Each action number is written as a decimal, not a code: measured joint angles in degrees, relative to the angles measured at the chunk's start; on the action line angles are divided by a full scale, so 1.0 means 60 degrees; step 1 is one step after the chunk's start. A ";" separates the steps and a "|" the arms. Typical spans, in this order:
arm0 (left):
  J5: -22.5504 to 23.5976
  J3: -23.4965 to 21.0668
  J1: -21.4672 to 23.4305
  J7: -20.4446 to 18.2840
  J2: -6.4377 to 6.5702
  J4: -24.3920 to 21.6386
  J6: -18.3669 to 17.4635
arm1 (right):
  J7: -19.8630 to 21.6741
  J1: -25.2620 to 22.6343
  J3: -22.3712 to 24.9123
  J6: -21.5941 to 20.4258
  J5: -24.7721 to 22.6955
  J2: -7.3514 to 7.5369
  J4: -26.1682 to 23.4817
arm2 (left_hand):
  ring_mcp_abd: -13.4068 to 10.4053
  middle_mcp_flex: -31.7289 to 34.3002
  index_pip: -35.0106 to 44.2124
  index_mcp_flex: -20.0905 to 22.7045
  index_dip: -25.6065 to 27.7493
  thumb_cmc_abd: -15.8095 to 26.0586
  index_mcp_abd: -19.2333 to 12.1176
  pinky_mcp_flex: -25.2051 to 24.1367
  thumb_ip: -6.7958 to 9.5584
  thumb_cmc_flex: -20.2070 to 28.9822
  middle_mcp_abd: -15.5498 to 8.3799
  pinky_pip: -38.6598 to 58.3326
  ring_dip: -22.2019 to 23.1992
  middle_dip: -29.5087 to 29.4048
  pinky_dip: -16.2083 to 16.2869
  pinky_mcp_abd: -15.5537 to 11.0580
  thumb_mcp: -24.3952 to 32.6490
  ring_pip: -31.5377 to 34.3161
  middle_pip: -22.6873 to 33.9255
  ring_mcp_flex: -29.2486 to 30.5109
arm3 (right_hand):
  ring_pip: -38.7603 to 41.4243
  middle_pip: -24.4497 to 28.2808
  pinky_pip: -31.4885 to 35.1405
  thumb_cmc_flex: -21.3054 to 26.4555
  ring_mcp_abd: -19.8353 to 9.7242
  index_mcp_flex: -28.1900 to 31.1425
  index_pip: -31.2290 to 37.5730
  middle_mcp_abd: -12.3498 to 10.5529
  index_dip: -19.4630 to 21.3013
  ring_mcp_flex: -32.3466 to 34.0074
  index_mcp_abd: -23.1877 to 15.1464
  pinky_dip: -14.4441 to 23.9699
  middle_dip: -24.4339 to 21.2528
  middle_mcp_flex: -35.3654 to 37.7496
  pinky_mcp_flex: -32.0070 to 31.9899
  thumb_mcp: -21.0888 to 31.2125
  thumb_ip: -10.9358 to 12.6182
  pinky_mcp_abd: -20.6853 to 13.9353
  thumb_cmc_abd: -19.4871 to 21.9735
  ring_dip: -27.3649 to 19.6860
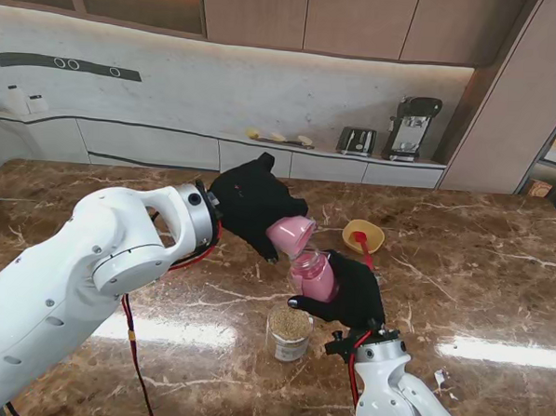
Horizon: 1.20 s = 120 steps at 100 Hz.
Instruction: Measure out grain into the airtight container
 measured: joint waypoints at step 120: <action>0.2243 0.0420 -0.0552 0.0750 0.0069 -0.0181 -0.1972 | 0.0088 -0.0041 -0.0084 -0.0111 0.0142 0.0003 -0.0006 | -0.0333 0.0960 0.0459 0.0780 -0.1233 -0.0752 0.0081 0.0826 -0.0093 -0.1269 -0.0005 0.0619 0.0376 0.0380 -0.0113 -0.0195 0.2035 0.0883 0.0832 0.0977 | 0.0094 -0.0005 0.0022 0.0015 -0.0010 0.0024 0.0008 0.0010 0.0000 0.0010 0.0168 0.0000 0.0000 0.0031 0.0032 0.0000 0.0000 -0.0003 0.0000 0.0000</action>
